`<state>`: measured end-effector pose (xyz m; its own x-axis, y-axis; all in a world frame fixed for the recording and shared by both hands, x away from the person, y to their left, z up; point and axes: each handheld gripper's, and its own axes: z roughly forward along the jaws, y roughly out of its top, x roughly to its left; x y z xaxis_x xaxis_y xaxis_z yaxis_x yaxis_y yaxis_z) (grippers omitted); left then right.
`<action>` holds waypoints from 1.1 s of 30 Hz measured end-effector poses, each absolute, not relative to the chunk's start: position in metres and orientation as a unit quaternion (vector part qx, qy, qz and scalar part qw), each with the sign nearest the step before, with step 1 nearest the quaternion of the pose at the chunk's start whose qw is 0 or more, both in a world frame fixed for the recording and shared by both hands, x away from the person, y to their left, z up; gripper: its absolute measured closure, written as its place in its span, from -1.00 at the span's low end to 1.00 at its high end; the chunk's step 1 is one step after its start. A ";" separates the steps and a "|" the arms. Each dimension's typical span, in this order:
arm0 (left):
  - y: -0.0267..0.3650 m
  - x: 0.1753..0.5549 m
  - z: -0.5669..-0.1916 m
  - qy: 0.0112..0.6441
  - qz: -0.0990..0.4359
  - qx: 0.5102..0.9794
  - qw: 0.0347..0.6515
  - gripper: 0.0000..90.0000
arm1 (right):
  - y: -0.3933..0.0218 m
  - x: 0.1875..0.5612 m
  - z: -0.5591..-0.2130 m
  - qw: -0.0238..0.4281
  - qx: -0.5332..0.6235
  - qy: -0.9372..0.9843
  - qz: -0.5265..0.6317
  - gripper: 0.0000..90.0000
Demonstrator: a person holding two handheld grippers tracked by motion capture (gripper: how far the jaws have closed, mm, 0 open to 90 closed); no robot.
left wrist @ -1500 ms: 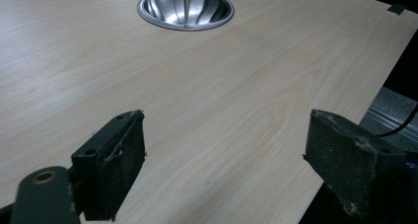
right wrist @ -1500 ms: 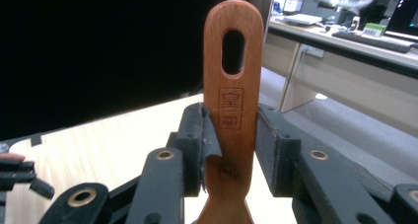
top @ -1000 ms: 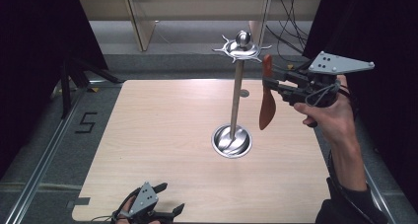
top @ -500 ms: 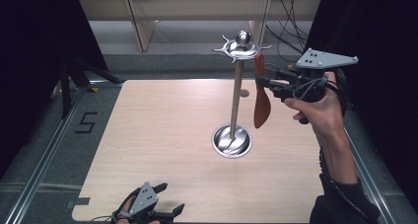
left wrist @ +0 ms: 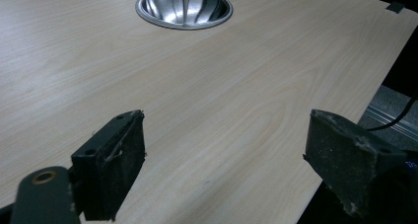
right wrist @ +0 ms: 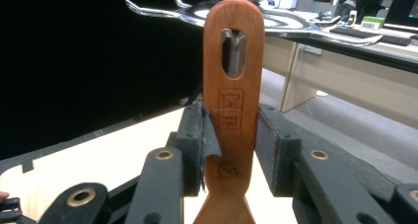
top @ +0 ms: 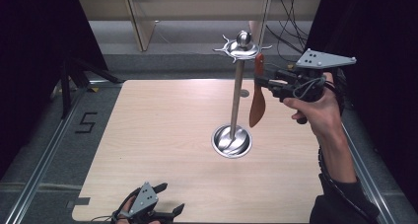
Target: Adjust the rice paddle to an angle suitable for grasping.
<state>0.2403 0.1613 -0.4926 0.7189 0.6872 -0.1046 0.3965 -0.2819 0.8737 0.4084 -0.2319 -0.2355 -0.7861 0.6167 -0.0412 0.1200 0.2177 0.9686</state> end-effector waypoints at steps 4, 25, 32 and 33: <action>0.161 0.240 -0.493 0.343 0.146 0.788 0.491 -0.67 | -0.229 0.407 -0.238 0.212 0.254 0.753 0.569 0.45; 0.161 0.240 -0.493 0.343 0.147 0.788 0.489 -0.67 | -0.236 0.395 -0.258 0.224 0.273 0.749 0.561 -0.10; 0.161 0.240 -0.493 0.343 0.143 0.788 0.490 -0.67 | -0.246 0.387 -0.271 0.222 0.291 0.736 0.570 -0.15; 0.161 0.240 -0.493 0.343 0.148 0.788 0.490 -0.67 | -0.248 0.386 -0.273 0.220 0.286 0.738 0.570 -0.15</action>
